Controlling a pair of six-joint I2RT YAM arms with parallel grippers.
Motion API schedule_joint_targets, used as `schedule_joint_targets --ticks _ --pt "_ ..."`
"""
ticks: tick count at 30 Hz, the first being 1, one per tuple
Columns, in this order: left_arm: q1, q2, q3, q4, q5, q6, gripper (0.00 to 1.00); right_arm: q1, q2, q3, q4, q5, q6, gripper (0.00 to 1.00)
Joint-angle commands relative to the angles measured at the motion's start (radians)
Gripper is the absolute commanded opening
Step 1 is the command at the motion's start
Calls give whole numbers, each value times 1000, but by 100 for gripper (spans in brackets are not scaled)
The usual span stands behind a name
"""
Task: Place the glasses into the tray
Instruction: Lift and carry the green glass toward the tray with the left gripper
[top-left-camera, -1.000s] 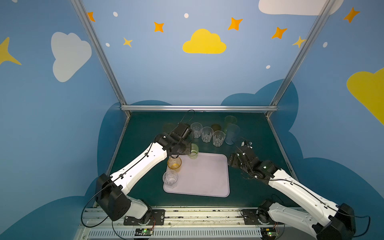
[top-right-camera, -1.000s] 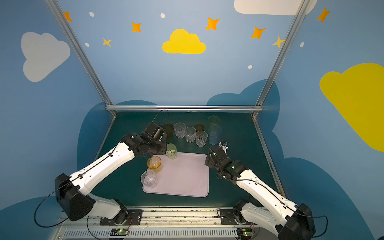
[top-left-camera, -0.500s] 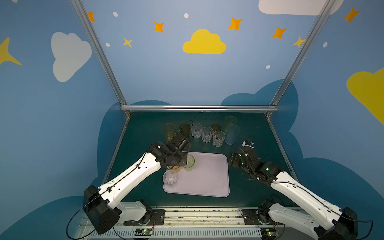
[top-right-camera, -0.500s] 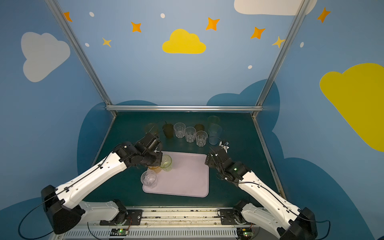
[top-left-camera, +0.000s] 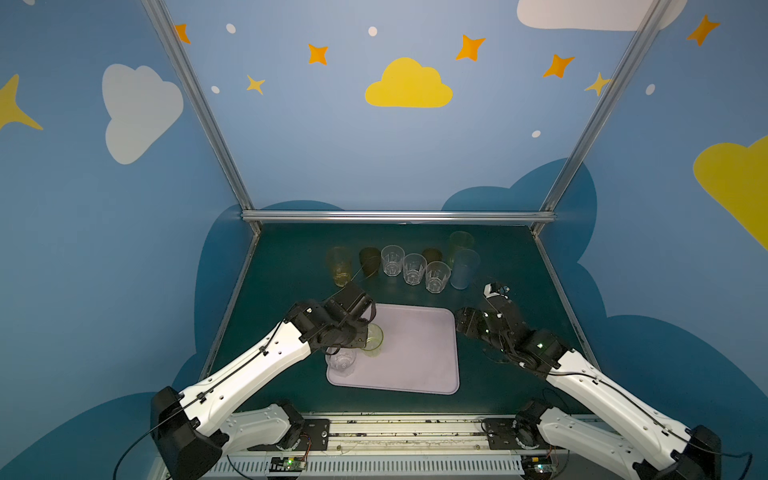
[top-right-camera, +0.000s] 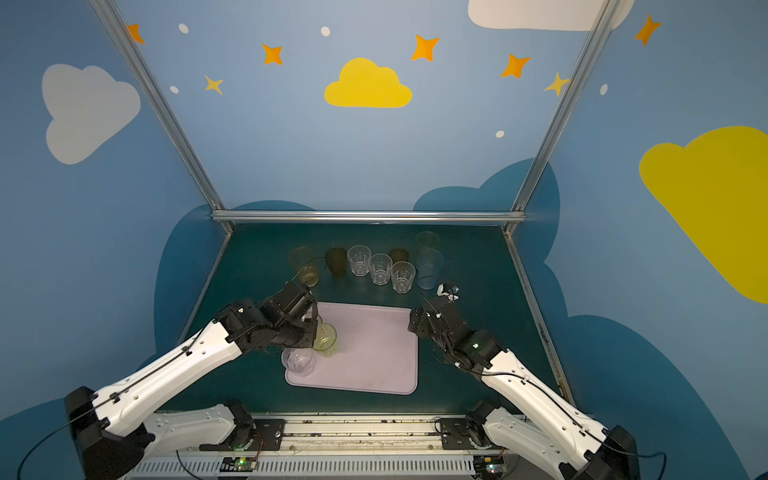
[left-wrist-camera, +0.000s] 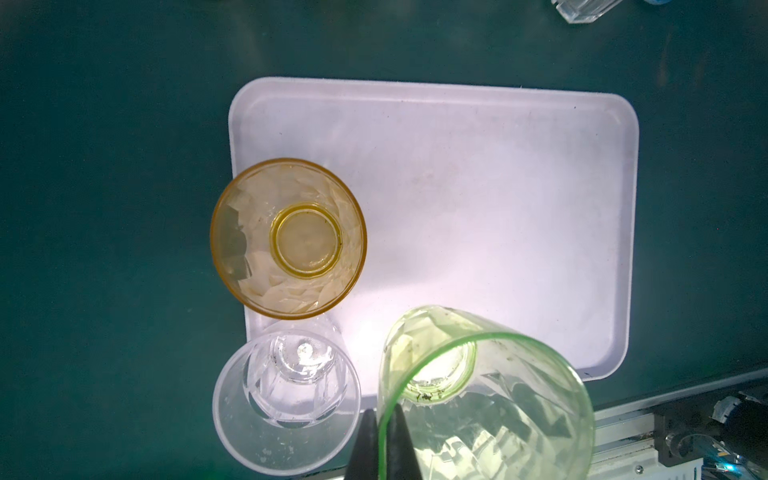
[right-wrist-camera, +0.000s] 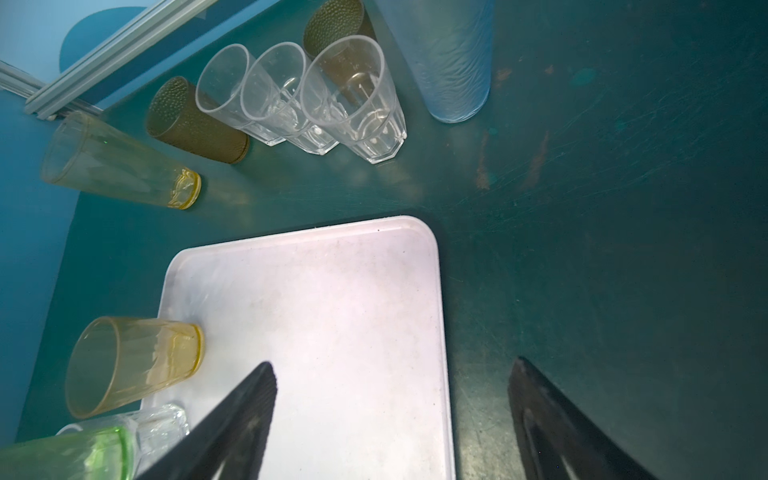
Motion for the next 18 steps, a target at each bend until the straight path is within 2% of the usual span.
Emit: schedule_joint_targets --ticks 1,18 --pt "-9 -25 -17 -2 -7 -23 4 -4 -12 -10 25 -20 13 87" --pt "-58 -15 -120 80 -2 -72 4 -4 -13 -11 51 -63 24 86"
